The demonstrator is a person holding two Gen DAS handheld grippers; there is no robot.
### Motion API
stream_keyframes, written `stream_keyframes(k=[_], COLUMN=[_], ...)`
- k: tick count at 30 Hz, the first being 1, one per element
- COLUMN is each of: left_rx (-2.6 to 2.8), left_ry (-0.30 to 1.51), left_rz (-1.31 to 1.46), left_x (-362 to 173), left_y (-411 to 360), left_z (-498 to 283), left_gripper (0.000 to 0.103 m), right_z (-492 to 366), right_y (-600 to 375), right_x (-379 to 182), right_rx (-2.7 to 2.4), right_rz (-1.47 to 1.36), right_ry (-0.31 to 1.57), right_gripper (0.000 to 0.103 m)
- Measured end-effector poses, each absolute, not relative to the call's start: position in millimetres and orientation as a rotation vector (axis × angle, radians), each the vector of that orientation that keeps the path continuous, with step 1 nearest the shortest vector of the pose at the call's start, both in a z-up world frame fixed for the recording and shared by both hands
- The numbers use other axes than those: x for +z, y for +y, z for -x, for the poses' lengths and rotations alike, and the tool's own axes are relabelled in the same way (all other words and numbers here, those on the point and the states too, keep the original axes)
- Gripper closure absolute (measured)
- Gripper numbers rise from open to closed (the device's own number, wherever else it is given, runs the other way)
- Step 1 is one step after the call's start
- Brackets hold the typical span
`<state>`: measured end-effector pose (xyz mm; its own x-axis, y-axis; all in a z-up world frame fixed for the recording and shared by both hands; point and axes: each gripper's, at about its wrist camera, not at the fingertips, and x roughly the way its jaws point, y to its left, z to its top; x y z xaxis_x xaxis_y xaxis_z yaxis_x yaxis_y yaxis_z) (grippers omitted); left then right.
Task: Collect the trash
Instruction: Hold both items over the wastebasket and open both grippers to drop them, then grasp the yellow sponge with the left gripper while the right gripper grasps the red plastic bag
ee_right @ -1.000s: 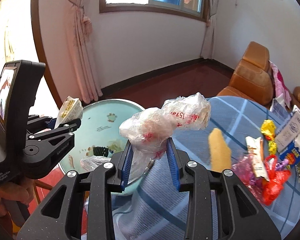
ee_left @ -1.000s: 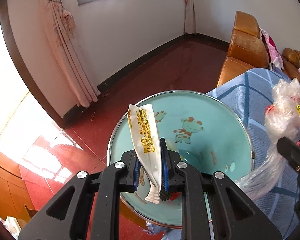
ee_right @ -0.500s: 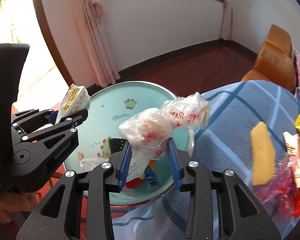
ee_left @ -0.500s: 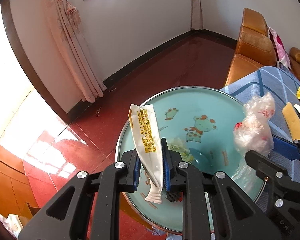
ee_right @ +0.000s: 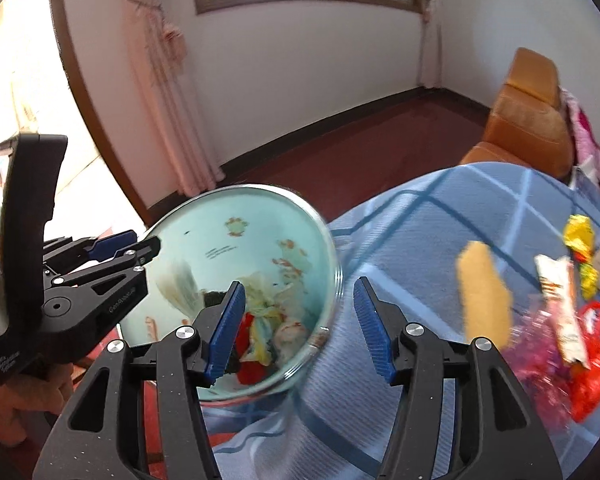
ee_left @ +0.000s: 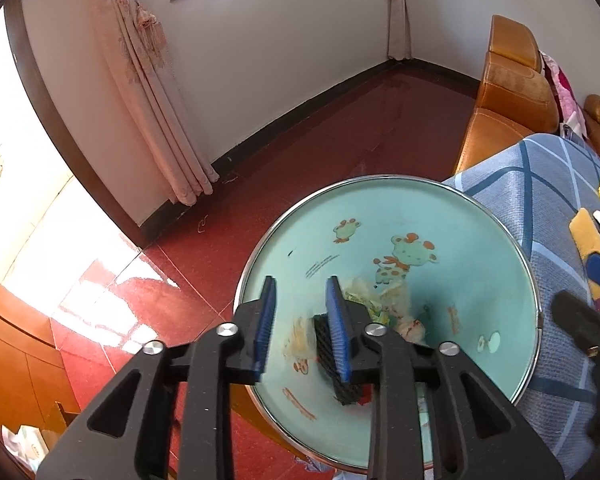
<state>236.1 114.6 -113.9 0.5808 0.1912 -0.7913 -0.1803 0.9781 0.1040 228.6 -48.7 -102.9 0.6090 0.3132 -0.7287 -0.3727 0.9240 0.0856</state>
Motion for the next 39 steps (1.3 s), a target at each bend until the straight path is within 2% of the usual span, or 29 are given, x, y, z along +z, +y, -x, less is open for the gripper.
stream_keyframes(k=[1, 2, 7, 9, 11, 15, 18, 39], left_rx=[0.214, 0.214, 0.223, 0.237, 0.238, 0.279, 0.289, 0.082], left_ry=[0.926, 0.925, 0.903, 0.890, 0.877, 0.835, 0.804, 0.785], left_rz=[-0.010, -0.011, -0.035, -0.044, -0.052, -0.084, -0.119, -0.187], left_x=[-113.7, -113.5, -108.1, -104.7, -100.4, -91.5, -85.4, -70.9], left_y=[114.1, 113.7, 104.0, 99.9, 96.6, 87.5, 76.8, -4.3], left_z=[-236.2, -235.8, -230.7, -228.1, -226.0, -217.4, -210.4, -185.8], left_gripper=[0.062, 0.052, 0.041, 0.030, 0.026, 0.010, 0.006, 0.006], right_z=[-225.8, -223.1, -218.9, -216.7, -215.0, -210.2, -205.4, -172.4], right_y=[-54.5, -61.0, -84.3, -92.7, -101.4, -124.4, -137.1, -209.9], right_x=[-100.2, -97.8, -93.9, -94.4, -94.6, -96.0, -96.4, -85.9], right_rx=[0.384, 0.372, 0.308, 0.271, 0.246, 0.198, 0.180, 0.030], right_rz=[0.064, 0.046, 0.004, -0.010, -0.026, -0.066, -0.097, -0.166], right_ry=[0.816, 0.808, 0.808, 0.815, 0.818, 0.818, 0.818, 0.778], right_gripper=[0.041, 0.037, 0.033, 0.032, 0.030, 0.027, 0.027, 0.027])
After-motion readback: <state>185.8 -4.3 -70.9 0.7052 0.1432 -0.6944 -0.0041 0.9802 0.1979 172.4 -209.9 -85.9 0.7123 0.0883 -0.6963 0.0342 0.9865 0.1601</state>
